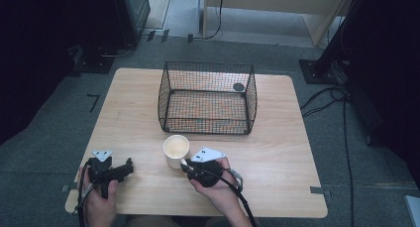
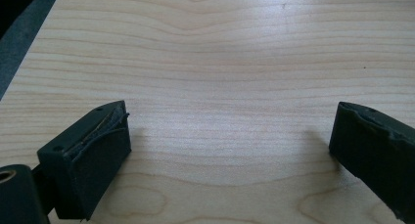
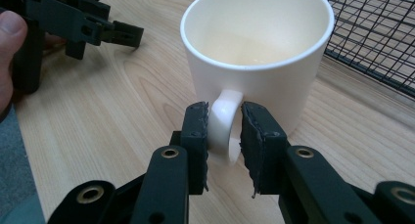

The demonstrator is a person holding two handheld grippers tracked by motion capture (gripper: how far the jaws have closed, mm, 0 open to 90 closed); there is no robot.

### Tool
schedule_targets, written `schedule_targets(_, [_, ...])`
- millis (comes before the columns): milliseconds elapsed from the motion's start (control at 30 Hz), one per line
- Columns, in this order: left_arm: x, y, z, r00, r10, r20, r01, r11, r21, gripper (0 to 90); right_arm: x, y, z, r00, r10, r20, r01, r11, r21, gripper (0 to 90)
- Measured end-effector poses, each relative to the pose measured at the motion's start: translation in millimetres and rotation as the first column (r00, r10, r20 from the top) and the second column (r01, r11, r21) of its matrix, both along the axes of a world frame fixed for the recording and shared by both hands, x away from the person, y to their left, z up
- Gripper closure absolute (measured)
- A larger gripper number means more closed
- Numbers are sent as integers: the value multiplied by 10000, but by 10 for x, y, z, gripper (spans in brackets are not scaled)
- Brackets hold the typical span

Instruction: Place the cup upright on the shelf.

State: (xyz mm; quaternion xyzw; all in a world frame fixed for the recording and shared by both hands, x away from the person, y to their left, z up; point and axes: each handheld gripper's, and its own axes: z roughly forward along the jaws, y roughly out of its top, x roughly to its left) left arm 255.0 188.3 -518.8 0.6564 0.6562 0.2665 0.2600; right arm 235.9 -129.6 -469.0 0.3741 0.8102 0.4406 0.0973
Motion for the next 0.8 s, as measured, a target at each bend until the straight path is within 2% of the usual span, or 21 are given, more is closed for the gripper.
schedule_targets(100, [0, 0, 0, 10000, 0, 5, 0, 10000, -3, 19, 17, 24, -9, 9999, -90, -93, 89, 10000, -16, 721])
schedule_targets(167, [0, 0, -1, 10000, 1, 8, -1, 10000, -4, 19, 24, 36, -15, 9997, -229, 6, 229, 9995, -229, 763])
schedule_targets(333, [0, 0, 0, 10000, -1, 1, 1, 10000, 1, 19, 50, -2, -16, 9991, -412, 124, 416, 9986, -323, 795])
schedule_targets(433, [0, 0, 0, 10000, -3, 2, 3, 10000, -3, 18, 46, -19, -14, 9979, -317, 560, 354, 9972, -656, 805])
schedule_targets(533, [3, -3, 0, 10000, -17, 4, 17, 10000, -1, 19, 33, -37, 0, 9960, -412, 792, 467, 9966, -686, 806])
schedule_targets(700, [4, -5, 0, 10000, -25, 8, 25, 10000, -7, 18, 26, -119, 95, 9935, -444, 1049, 506, 9971, -574, 807])
schedule_targets(800, [6, -8, 0, 10000, -34, 2, 34, 10000, 0, 18, 14, -185, 201, 9922, -443, 1165, 498, 9977, -453, 807])
